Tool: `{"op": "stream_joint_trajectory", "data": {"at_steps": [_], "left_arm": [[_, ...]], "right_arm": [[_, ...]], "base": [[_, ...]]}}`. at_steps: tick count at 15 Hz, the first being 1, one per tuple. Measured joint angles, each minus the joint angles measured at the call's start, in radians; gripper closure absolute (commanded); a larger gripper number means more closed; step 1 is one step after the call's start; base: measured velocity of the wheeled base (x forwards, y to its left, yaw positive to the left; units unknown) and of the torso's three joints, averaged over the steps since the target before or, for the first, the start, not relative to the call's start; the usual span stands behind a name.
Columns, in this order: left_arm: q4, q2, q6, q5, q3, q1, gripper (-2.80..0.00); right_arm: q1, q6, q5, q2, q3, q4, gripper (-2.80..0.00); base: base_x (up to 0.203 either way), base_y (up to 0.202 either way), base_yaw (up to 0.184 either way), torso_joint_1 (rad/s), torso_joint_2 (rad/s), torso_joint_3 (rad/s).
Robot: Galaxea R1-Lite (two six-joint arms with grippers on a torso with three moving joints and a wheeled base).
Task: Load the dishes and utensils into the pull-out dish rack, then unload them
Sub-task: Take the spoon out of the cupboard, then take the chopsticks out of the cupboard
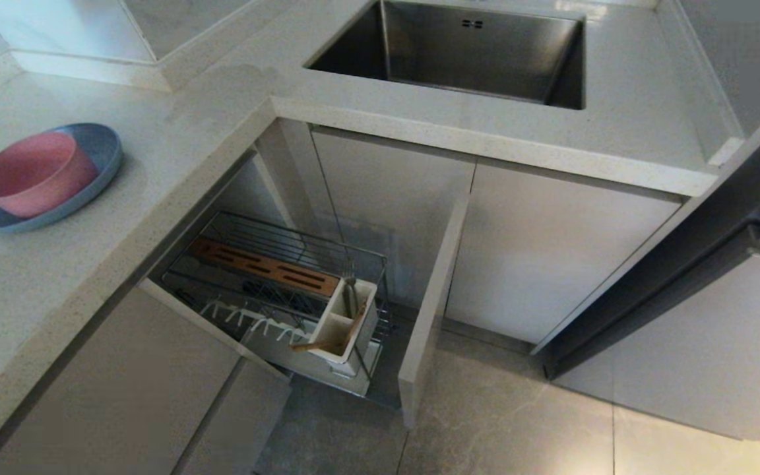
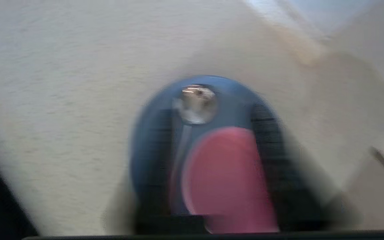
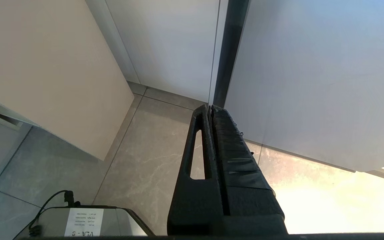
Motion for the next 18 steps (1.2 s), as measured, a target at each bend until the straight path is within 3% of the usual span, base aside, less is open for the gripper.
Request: {"op": "stream_joint_trajectory", "data": {"at_steps": [3, 8, 12, 16, 18], "left_arm": [[0.004, -0.071, 0.01, 0.015, 0.019, -0.107, 0.0], [0.101, -0.201, 0.1, 0.117, 0.123, -0.431, 0.0], [0.166, -0.319, 0.145, 0.235, 0.336, -0.701, 0.0], [0.173, -0.402, 0.154, 0.292, 0.54, -0.878, 0.0], [0.173, -0.422, 0.193, 0.305, 0.631, -0.955, 0.0]], "right_arm": [[0.0, 0.0, 0.0, 0.0, 0.0, 0.0, 0.0], [0.0, 0.0, 0.0, 0.0, 0.0, 0.0, 0.0], [0.0, 0.0, 0.0, 0.0, 0.0, 0.0, 0.0], [0.0, 0.0, 0.0, 0.0, 0.0, 0.0, 0.0], [0.0, 0.0, 0.0, 0.0, 0.0, 0.0, 0.0]], "base": [[0.0, 0.0, 0.0, 0.0, 0.0, 0.0], [0.0, 0.0, 0.0, 0.0, 0.0, 0.0], [0.0, 0.0, 0.0, 0.0, 0.0, 0.0], [0.0, 0.0, 0.0, 0.0, 0.0, 0.0], [0.0, 0.0, 0.0, 0.0, 0.0, 0.0]]}}
